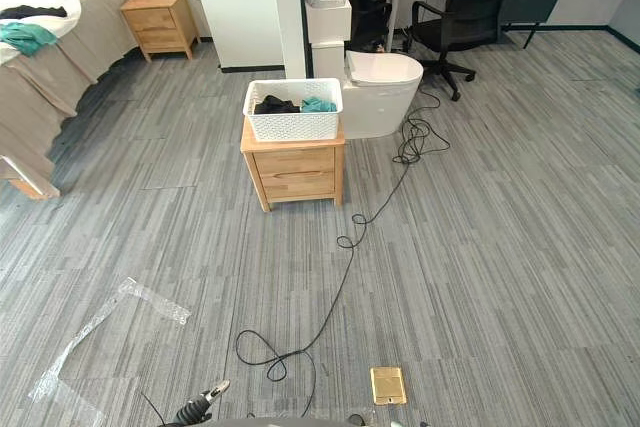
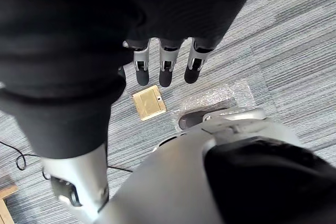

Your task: Pick up the laundry basket with both hands and put the clothes into the washing machine.

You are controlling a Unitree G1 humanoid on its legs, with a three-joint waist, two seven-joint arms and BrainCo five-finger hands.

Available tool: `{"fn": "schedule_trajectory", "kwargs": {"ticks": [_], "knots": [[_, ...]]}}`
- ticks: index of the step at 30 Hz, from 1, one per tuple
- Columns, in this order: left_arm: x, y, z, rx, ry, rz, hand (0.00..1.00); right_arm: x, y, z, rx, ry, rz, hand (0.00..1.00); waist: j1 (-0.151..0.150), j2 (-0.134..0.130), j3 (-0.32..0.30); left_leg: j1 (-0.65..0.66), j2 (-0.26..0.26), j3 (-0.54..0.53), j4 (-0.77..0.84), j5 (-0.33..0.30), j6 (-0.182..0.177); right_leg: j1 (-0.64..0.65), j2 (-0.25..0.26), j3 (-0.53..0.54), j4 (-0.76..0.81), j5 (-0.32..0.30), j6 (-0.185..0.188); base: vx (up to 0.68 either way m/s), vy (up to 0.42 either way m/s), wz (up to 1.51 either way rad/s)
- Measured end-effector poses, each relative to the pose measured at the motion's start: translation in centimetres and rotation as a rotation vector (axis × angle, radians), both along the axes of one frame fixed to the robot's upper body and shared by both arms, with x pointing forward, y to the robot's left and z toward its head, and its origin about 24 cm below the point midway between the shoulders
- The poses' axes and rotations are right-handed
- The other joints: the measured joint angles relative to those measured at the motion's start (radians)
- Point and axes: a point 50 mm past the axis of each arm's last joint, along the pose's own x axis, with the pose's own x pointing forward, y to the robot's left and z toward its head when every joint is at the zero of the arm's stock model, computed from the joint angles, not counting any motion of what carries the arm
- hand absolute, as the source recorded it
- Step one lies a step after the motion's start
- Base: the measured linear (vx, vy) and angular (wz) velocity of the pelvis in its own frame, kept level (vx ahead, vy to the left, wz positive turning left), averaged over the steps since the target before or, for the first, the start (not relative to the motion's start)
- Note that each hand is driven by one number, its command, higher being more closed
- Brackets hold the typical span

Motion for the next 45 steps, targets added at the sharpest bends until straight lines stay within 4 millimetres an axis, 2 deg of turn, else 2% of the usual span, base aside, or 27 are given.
{"fn": "schedule_trajectory", "kwargs": {"ticks": [3,4,7,12,15,37,40,41,43,44,45], "knots": [[0.8,-1.1,0.0,-0.027,-0.017,-0.004,0.00,0.5,0.1,0.0,-0.001,-0.013,0.025,0.00,0.000,-0.004,0.009,0.012,0.001,0.008,-0.002,-0.003,-0.005,0.011,-0.001,0.001,-0.003,-0.001,0.033,0.00,0.014,-0.05],[1.2,-1.7,0.0,-0.044,-0.028,-0.007,0.00,0.7,0.2,0.1,-0.001,-0.020,0.041,0.00,-0.001,-0.006,0.009,0.014,0.000,0.017,-0.002,-0.008,-0.012,0.011,-0.002,0.002,-0.003,-0.001,0.034,-0.01,0.022,-0.11],[1.7,-1.8,0.1,-0.053,-0.040,-0.018,0.00,0.9,0.3,0.1,0.007,-0.026,0.054,0.00,-0.002,-0.008,0.010,0.018,-0.001,0.021,-0.002,-0.010,-0.015,0.011,-0.004,0.003,-0.003,-0.001,0.034,-0.03,0.009,-0.08],[1.5,-1.8,0.1,-0.053,-0.035,-0.018,0.00,1.0,0.3,0.1,0.011,-0.030,0.082,0.00,-0.001,-0.007,0.010,0.019,0.001,0.021,-0.001,-0.011,-0.014,0.010,-0.003,0.000,-0.009,0.001,0.030,-0.07,-0.012,0.01],[1.5,-1.8,0.0,-0.052,-0.033,-0.023,0.00,1.2,0.3,0.2,0.007,-0.033,0.102,0.00,-0.001,-0.006,0.010,0.013,0.001,0.022,0.000,-0.010,-0.013,0.010,-0.001,0.000,-0.024,0.012,0.013,-0.08,-0.020,0.00],[1.5,-1.5,0.1,-0.046,-0.034,-0.018,0.00,1.7,0.9,0.3,0.024,-0.055,0.172,0.00,-0.001,-0.033,0.017,0.008,0.008,0.034,-0.022,-0.010,-0.013,-0.010,0.009,0.003,-0.028,0.012,0.012,-0.02,-0.004,-0.01],[1.5,-1.2,0.1,-0.045,-0.037,-0.003,0.00,2.2,0.8,0.3,0.018,-0.061,0.186,0.00,0.000,-0.033,0.017,-0.007,0.006,0.053,-0.012,-0.018,-0.002,-0.027,0.007,0.020,-0.024,0.010,0.014,-0.05,0.006,-0.12],[1.6,-1.2,0.1,-0.045,-0.039,-0.002,0.00,2.5,0.8,0.4,0.018,-0.068,0.185,0.00,0.000,-0.032,0.017,-0.019,0.005,0.058,0.000,-0.023,0.006,-0.038,0.006,0.028,-0.019,0.004,0.019,-0.05,0.019,-0.28],[1.9,-1.4,0.2,-0.052,-0.048,0.003,0.00,4.0,0.6,0.6,0.012,-0.105,0.177,0.00,-0.004,-0.015,0.030,-0.071,0.005,0.070,0.055,-0.049,0.024,-0.125,-0.007,0.031,0.115,-0.059,0.030,-0.02,0.035,-0.15],[2.1,-1.5,0.2,-0.055,-0.054,0.003,0.00,4.0,0.5,0.7,0.012,-0.109,0.153,0.00,-0.006,-0.010,0.039,-0.083,-0.001,0.065,0.079,-0.074,0.030,-0.162,-0.024,0.021,0.200,-0.105,0.057,0.03,0.063,0.26],[2.3,-1.7,0.3,-0.061,-0.058,-0.005,0.00,3.6,0.2,0.6,0.014,-0.106,0.109,0.00,-0.008,-0.007,0.053,-0.087,-0.013,0.035,0.098,-0.100,0.046,-0.212,-0.055,-0.001,0.363,-0.160,0.101,0.01,0.093,0.62]]}}
